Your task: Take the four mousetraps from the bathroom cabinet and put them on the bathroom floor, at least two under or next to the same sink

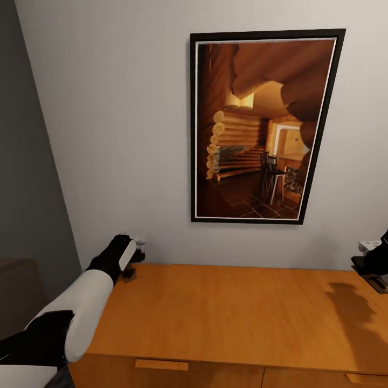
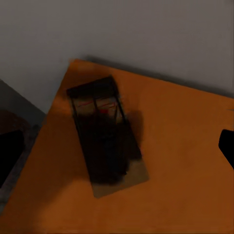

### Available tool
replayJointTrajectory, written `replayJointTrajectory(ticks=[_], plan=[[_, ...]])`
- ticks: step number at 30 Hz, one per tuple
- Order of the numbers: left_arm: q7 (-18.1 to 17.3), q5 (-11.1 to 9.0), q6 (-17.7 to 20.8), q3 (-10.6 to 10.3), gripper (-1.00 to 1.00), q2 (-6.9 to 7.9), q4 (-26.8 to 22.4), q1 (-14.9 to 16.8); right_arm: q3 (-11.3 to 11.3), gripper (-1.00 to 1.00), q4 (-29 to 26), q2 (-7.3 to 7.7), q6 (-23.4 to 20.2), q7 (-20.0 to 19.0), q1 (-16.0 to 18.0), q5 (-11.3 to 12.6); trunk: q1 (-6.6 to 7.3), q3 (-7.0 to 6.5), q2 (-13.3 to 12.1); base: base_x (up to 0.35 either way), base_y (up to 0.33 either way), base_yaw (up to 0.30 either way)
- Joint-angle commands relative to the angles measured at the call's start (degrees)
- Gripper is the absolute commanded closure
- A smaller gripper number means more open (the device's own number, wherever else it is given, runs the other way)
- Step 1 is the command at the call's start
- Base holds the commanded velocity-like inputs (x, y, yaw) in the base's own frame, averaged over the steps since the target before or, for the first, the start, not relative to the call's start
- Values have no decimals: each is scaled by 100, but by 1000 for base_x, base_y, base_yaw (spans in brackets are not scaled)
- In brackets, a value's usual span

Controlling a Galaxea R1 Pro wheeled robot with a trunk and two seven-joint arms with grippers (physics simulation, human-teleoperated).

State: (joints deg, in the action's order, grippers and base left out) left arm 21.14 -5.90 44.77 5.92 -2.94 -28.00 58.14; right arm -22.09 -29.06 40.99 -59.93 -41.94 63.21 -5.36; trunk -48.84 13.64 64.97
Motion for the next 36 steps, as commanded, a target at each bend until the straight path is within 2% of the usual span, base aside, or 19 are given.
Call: replayJointTrajectory(ticks=[1,7,15,25,36], plan=[[48,-56,7,22,-100,2,60,4,-23,100,-5,5,-7,-60,7,-48,-1,8,6,0,0,0],[45,-49,-17,23,-100,32,407,4,-23,100,1,-3,-7,-60,7,-45,-1,8,6,0,0,0],[39,-225,-75,23,-100,46,483,4,-20,100,4,-4,-7,-60,7,-40,-1,8,6,0,0,0],[39,-284,-622,18,-100,86,934,4,-21,100,6,-4,-7,-60,7,-25,-1,8,6,0,0,0],[31,-283,-692,7,-100,101,938,4,-22,100,6,-4,-7,-60,7,-35,-1,8,6,0,0,0]])
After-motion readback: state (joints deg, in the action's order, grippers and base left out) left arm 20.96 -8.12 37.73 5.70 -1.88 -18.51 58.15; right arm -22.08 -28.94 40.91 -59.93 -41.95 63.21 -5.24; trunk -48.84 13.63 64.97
